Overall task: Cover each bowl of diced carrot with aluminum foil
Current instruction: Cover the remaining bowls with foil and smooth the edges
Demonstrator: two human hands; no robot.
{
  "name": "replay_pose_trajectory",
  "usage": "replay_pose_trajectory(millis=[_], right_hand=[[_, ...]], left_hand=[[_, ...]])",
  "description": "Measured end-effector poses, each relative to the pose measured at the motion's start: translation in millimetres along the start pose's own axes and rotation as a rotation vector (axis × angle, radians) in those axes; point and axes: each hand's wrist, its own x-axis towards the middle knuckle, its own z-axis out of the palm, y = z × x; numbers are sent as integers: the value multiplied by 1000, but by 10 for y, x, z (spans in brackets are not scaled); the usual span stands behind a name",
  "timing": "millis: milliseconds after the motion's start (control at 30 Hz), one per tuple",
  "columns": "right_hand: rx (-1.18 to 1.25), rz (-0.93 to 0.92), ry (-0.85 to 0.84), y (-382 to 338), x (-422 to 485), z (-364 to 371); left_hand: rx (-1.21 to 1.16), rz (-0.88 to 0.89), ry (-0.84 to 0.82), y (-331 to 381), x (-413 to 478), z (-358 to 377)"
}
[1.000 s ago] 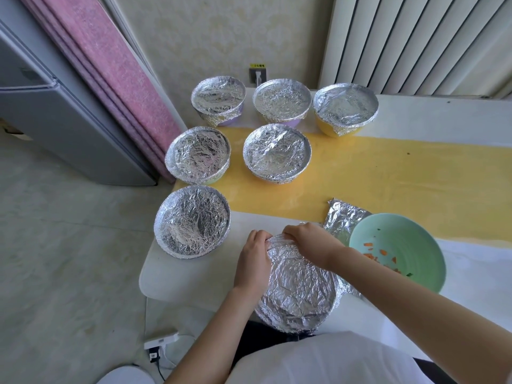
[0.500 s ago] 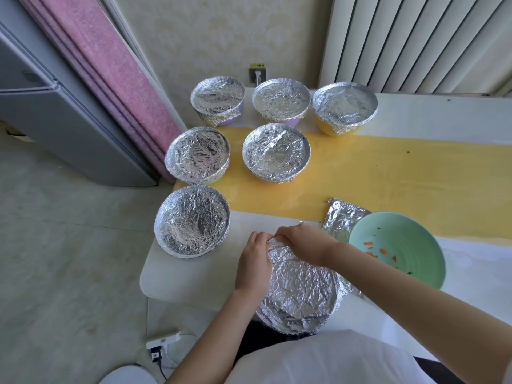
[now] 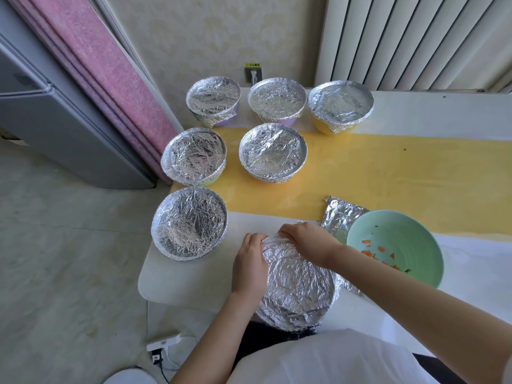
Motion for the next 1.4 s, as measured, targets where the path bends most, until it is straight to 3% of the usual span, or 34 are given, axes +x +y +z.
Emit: replay_pose_trajectory(millis=[967, 1233, 1400], right_hand=[[-234, -11, -104, -183, 98, -87], [-225, -12, -100, -182, 102, -30], [-83, -18, -110, -98, 64, -20]], left_hand=[[38, 64, -23, -6, 52, 43], [32, 70, -25, -9, 11, 41], [44, 73, -28, -17, 0, 44]])
